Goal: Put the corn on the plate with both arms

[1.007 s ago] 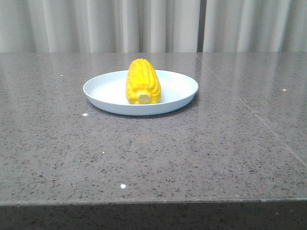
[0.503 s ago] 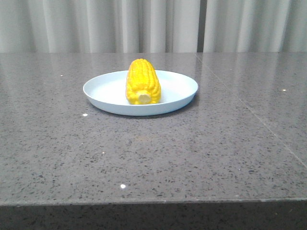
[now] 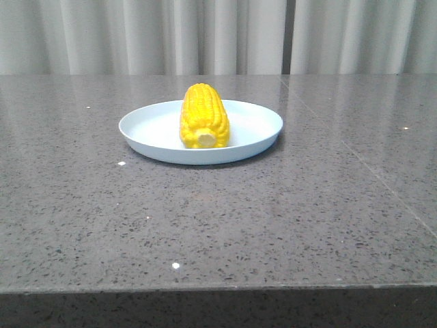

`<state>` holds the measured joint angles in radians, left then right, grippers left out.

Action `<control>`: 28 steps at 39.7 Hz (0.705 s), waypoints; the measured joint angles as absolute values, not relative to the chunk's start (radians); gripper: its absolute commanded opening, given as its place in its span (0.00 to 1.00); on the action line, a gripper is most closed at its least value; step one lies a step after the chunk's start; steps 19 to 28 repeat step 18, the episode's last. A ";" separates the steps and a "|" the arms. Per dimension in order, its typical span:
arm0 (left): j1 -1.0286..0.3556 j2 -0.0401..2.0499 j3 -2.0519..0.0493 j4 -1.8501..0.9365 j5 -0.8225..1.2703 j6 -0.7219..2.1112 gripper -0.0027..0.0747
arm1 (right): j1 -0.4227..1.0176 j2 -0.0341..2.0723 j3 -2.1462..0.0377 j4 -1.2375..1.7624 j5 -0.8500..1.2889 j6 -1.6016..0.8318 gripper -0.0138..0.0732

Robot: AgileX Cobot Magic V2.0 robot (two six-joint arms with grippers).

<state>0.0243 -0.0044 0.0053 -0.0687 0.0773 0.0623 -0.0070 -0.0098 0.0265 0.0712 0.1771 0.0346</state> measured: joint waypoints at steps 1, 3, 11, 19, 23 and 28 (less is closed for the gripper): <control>0.024 -0.004 0.005 -0.069 0.077 0.062 0.01 | -0.007 -0.010 0.026 0.071 0.177 0.035 0.08; 0.024 -0.004 0.005 -0.069 0.077 0.062 0.01 | -0.007 -0.010 0.026 0.071 0.177 0.034 0.08; 0.024 -0.004 0.005 -0.069 0.077 0.062 0.01 | -0.007 -0.010 0.026 0.071 0.177 0.032 0.08; 0.024 -0.004 0.005 -0.069 0.077 0.062 0.01 | -0.007 -0.010 0.026 0.071 0.177 0.030 0.08; 0.024 -0.004 0.005 -0.069 0.077 0.062 0.01 | -0.007 -0.010 0.026 0.071 0.177 0.030 0.08; 0.024 -0.004 0.005 -0.069 0.077 0.062 0.01 | -0.007 -0.010 0.026 0.071 0.177 0.030 0.08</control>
